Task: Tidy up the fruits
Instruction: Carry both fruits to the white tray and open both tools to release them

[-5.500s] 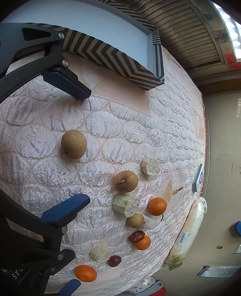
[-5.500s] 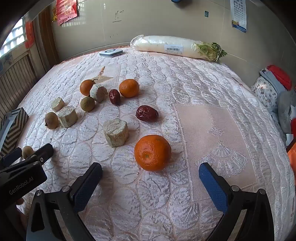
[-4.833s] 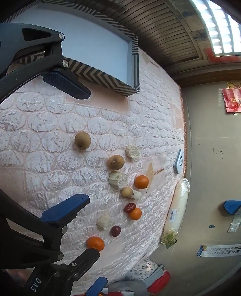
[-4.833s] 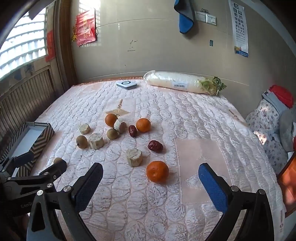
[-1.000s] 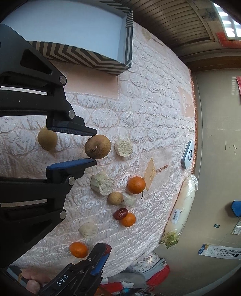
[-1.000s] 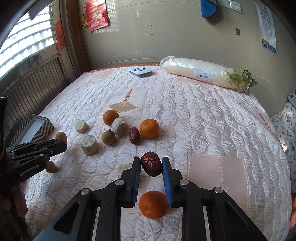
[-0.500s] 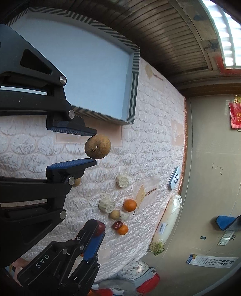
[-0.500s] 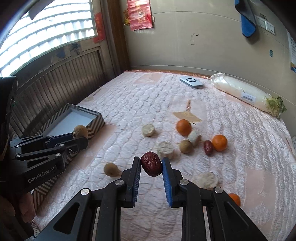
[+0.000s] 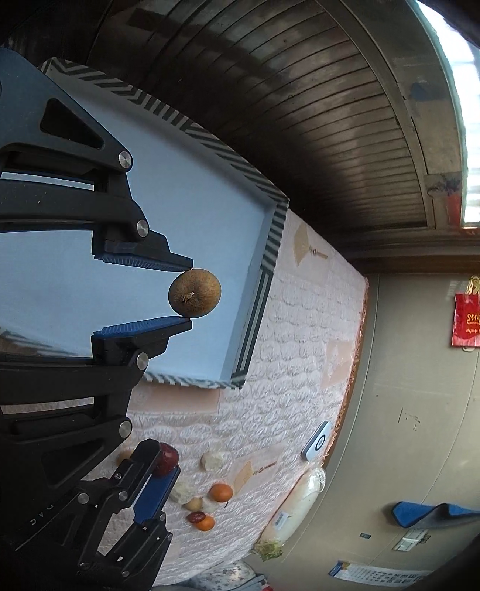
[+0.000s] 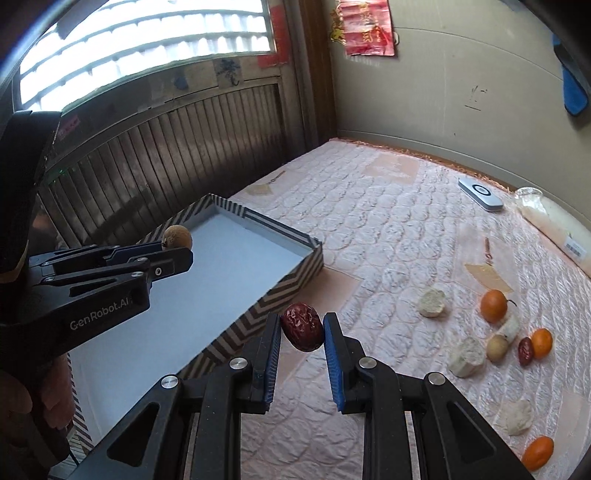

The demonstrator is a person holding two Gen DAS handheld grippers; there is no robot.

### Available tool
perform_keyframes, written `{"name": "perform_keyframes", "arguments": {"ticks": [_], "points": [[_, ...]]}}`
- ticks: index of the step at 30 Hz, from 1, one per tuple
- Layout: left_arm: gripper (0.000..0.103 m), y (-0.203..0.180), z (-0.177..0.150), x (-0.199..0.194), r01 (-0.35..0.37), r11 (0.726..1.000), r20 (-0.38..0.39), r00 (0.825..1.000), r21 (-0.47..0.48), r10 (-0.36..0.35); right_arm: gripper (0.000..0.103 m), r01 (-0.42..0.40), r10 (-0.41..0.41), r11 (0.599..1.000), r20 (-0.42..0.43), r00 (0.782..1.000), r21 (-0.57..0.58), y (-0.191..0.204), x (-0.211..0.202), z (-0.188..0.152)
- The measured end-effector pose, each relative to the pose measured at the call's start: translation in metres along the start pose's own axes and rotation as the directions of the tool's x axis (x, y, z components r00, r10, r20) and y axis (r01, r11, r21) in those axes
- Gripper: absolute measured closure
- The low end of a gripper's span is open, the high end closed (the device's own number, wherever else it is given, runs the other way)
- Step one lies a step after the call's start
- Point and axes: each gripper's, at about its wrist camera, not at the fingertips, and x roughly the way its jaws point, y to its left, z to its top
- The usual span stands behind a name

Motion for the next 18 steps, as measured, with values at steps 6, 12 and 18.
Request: {"name": "perform_keyframes", "arguments": {"ticks": [6,12,18], "points": [[0.079,0.027,0.006,0.017,-0.016,0.998,-0.038,0.999,-0.061,0.014,0.081,-0.037,0.036,0.998,-0.008,0.999,-0.052,0.024,0.020,0.017],[0.079,0.036,0.010,0.045,-0.014,0.995,-0.108,0.994,-0.097,0.004,0.081,-0.056,0.053,0.994,-0.040,0.998,-0.091,0.042,0.049,0.034],[0.079,0.044,0.007,0.062,-0.051,0.992,-0.138,0.990,-0.119,0.035,0.081,-0.071,0.061,0.992,-0.094,0.994,-0.107,0.050,0.082,0.042]]}}
